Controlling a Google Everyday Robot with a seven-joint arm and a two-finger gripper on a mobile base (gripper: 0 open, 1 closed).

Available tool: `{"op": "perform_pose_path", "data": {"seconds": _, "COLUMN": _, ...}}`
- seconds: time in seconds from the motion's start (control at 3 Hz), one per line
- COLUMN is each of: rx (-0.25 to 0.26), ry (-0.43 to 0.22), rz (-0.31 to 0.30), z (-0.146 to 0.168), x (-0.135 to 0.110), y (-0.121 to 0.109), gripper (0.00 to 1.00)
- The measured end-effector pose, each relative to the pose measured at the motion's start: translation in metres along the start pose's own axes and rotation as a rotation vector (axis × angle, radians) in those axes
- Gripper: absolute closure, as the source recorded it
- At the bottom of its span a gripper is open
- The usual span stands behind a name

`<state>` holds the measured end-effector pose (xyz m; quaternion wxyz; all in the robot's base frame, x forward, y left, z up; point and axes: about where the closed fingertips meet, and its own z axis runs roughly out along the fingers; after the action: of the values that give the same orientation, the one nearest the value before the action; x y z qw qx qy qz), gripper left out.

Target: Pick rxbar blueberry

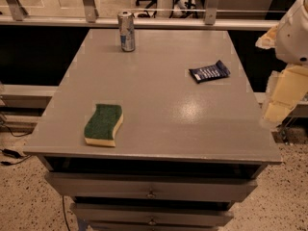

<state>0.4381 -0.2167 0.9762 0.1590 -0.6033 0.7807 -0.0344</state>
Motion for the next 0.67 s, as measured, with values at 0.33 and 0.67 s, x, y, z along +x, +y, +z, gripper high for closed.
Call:
{"op": "perform_pose_path", "data": {"seconds": 0.33, "rx": 0.000, "ry": 0.000, "rz": 0.000, "z": 0.000, "x": 0.000, "y": 0.000, "gripper": 0.00}}
{"op": "perform_pose_path", "data": {"seconds": 0.67, "rx": 0.012, "ry": -0.030, "rz": 0.010, "z": 0.009, "x": 0.004, "y": -0.011, "gripper": 0.00}}
